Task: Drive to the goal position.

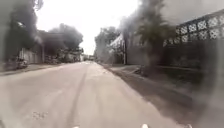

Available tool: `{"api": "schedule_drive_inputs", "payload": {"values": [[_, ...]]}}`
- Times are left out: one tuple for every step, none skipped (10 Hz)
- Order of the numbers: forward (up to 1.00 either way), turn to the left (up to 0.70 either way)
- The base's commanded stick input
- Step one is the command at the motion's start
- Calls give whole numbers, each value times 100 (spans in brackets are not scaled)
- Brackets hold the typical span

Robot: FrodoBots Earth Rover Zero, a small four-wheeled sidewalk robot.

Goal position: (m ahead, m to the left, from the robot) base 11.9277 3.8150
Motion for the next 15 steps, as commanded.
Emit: {"api": "schedule_drive_inputs", "payload": {"values": [[85, 13], [85, 9], [85, 23], [85, 31], [85, 9], [85, 11], [85, 3], [85, 4], [85, 11], [85, 10], [85, 8], [85, 1], [85, 5], [85, 4], [85, 0]]}}
